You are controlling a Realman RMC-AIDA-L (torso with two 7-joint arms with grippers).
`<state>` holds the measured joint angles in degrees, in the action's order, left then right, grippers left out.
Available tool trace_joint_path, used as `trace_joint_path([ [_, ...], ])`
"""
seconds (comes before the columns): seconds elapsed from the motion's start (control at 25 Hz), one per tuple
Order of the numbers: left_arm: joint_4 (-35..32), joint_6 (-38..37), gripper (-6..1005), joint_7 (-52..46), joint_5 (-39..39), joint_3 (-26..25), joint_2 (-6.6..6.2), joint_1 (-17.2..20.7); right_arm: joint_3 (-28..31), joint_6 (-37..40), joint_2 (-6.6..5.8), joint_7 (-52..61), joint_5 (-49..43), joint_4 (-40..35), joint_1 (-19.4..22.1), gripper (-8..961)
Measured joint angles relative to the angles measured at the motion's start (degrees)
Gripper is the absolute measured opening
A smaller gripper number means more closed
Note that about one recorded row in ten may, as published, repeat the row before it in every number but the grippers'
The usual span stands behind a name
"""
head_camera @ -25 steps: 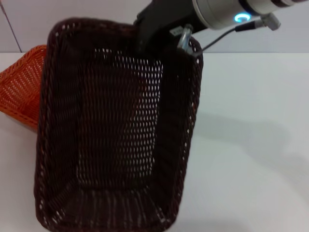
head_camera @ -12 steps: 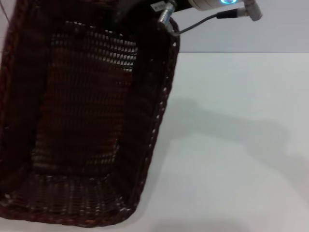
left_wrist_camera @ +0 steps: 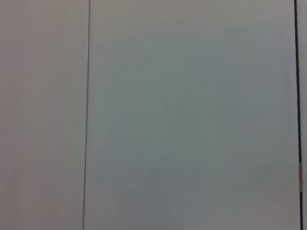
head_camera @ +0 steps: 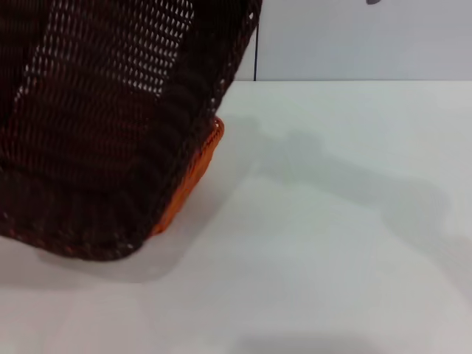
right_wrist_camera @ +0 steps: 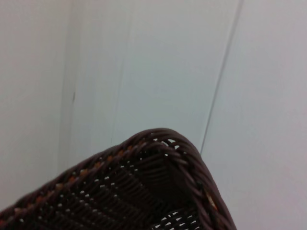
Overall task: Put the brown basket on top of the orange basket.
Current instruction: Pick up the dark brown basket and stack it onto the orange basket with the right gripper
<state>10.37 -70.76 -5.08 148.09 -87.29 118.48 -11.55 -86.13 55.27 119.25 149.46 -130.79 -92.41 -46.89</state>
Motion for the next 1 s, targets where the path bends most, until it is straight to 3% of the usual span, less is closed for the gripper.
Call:
trace_joint_path([
  [0.32,-0.39,0.1,740,-0.03,0.0,0.3,0.0,0.09,-0.84,-13.24,-0.11,-1.6,10.82,10.29,1.7,178],
  [0.56,-0.53,0.47,740,-0.03,0.21,0.34,-0.04,0.15,-4.3,-25.45,-0.02,-9.44,25.4,16.98,5.31,179],
  [1.0,-0.62,0.62,741,0.43,0.43,0.42,-0.26,-0.03,-8.69,-32.72,0.08,-20.64,46.07,24.51,6.87,178],
])
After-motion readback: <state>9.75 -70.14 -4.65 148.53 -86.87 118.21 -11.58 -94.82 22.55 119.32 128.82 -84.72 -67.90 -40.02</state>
